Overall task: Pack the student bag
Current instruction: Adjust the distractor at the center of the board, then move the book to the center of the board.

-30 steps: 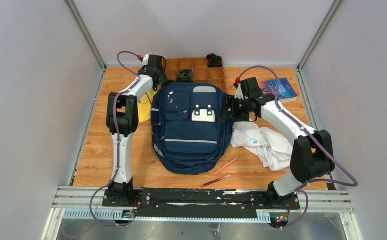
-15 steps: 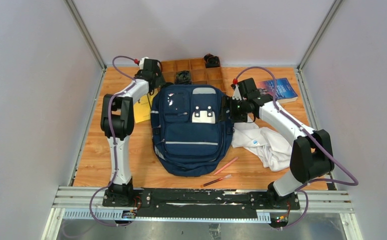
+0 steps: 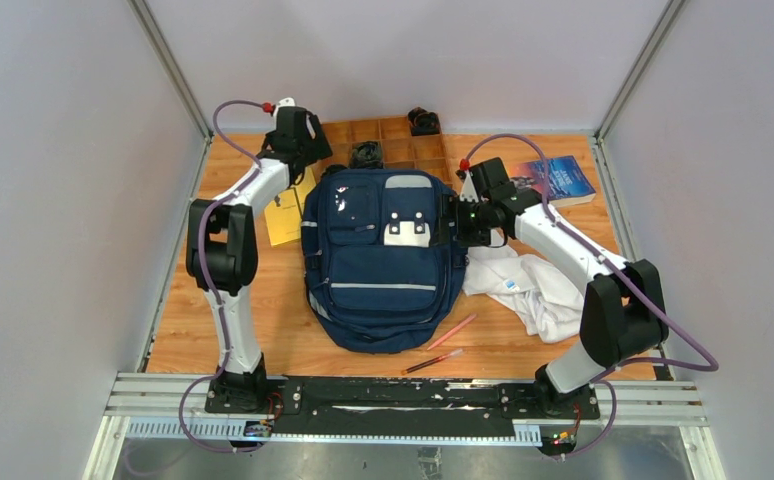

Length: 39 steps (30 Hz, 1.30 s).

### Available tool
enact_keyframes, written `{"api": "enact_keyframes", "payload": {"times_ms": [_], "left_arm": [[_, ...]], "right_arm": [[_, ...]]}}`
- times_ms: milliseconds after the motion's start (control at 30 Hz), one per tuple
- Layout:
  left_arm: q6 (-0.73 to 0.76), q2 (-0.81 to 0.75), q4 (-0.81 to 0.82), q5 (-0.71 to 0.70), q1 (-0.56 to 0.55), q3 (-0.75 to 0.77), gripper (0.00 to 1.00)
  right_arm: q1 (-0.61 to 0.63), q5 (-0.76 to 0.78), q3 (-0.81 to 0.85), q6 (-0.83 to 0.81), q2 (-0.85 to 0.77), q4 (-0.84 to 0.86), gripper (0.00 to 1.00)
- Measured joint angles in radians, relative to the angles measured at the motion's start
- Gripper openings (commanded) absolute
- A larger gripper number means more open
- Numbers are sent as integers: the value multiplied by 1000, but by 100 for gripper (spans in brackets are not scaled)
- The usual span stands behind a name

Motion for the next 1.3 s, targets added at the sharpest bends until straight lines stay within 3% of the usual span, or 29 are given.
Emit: {"api": "enact_keyframes", "payload": {"times_ms": [633, 967, 1300], "left_arm": [[-5, 86, -183, -153, 6, 16, 84], [23, 266, -297, -175, 24, 253, 83], [22, 280, -396, -211, 19, 285, 83]], "right_arm": [[17, 2, 0, 0, -4, -7, 80], [23, 7, 0, 0, -2, -11, 80], [41, 7, 29, 0, 33, -17, 80]]}}
